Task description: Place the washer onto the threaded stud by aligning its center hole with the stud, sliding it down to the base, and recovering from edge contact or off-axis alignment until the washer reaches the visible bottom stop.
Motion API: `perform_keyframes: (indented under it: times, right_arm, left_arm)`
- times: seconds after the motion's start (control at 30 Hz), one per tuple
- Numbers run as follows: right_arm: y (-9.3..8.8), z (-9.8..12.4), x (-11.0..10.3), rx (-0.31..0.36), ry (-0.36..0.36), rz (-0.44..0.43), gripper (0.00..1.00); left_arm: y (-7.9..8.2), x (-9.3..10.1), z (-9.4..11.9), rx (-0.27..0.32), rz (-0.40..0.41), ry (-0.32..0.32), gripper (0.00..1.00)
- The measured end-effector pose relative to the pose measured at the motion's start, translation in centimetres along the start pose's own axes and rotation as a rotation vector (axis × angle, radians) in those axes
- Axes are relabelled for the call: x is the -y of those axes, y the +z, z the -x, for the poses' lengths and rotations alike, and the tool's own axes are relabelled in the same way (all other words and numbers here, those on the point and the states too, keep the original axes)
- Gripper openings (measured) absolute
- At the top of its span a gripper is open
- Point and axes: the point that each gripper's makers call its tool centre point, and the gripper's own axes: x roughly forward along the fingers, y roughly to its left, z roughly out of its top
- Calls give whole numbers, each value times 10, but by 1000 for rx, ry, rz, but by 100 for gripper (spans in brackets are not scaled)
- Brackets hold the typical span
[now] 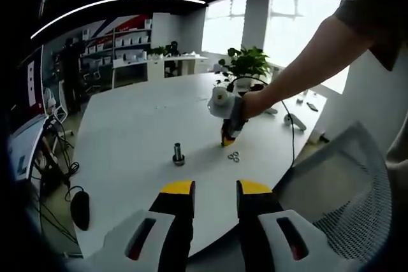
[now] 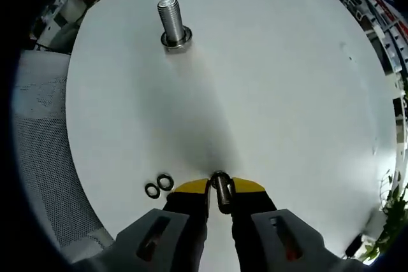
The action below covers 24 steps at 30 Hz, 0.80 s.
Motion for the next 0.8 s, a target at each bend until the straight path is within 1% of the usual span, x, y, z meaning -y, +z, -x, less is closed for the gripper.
perform_keyframes:
  times: [0.2, 0.33, 0.53, 0.8]
  right_arm:
    - [1, 6, -10, 18, 12, -42, 15]
    - [1, 12, -15, 30, 18, -45, 17]
    - [-2, 18, -13, 40, 14, -58, 20]
    - [-15, 19, -5, 36, 10, -74, 22]
  left_arm:
    - [0, 0, 0, -2, 1, 0, 24]
    - [0, 0, 0, -2, 0, 1, 24]
    - [0, -1, 0, -5, 0, 8, 24]
    - [0, -2, 0, -5, 0, 15, 24]
